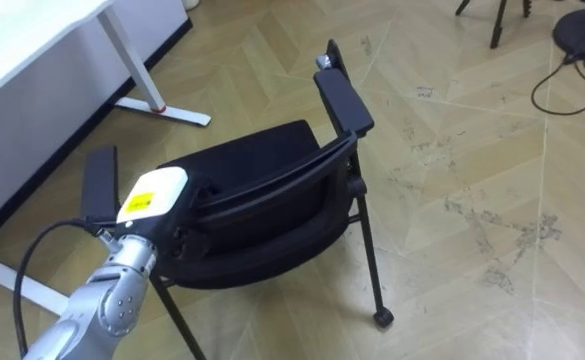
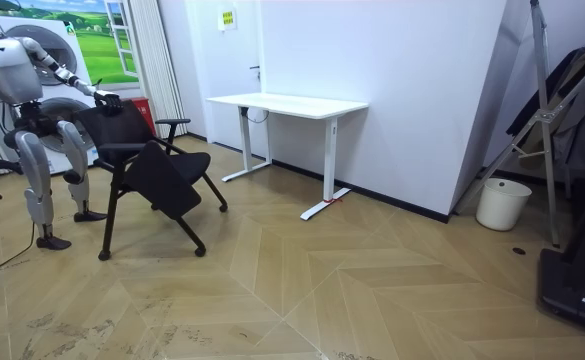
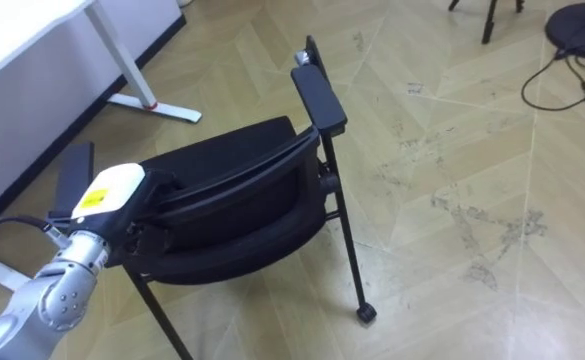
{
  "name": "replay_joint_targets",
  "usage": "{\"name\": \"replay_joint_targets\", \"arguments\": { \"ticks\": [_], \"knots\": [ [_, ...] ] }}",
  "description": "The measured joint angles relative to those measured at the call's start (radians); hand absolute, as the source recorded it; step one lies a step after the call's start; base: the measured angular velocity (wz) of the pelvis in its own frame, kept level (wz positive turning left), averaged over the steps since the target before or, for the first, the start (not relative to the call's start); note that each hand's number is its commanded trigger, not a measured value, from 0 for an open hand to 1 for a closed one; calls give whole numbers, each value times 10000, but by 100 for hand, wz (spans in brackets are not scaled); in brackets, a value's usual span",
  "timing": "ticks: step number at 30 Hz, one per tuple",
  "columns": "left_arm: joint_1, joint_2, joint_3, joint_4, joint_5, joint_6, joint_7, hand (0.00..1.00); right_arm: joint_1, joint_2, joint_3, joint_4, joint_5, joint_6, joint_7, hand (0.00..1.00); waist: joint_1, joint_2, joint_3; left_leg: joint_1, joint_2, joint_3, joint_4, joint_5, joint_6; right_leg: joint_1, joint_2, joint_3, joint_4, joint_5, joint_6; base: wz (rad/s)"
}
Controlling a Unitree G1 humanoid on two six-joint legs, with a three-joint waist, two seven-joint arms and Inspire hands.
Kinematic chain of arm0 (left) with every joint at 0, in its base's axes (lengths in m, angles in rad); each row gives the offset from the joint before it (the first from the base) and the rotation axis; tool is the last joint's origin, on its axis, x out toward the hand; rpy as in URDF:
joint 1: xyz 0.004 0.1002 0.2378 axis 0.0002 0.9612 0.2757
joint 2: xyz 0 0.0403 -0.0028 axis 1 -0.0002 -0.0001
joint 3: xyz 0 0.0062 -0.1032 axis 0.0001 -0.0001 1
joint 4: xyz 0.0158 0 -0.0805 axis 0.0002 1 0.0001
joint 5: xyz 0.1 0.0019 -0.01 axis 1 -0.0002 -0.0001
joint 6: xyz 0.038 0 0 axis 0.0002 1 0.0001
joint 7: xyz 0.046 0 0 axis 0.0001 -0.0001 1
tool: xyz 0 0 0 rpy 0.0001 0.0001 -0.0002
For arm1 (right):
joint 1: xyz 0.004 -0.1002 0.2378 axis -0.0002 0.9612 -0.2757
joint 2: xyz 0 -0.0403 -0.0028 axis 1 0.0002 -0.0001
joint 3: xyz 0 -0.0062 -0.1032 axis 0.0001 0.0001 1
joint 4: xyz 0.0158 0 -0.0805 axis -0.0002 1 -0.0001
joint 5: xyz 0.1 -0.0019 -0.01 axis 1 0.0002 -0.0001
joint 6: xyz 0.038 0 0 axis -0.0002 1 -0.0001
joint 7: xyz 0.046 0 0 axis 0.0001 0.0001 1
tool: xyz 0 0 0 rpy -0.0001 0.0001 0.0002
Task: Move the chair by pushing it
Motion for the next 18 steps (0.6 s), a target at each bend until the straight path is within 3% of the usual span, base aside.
{"name": "replay_joint_targets", "arguments": {
  "ticks": [6,18],
  "knots": [
    [-25,3,1,-85,11,-77,127,100,-49,2,-14,0,-7,37,-60,0,4,-89,38,-8,0,-2,0,0,0,-1,0,2,1,0,-1,0],
    [-75,49,7,-83,58,-143,75,100,28,1,-111,-115,804,-83,317,0,75,-156,-10,-39,3,4,1,0,0,-41,7,0,-13,1,-1,0]
  ]
}}
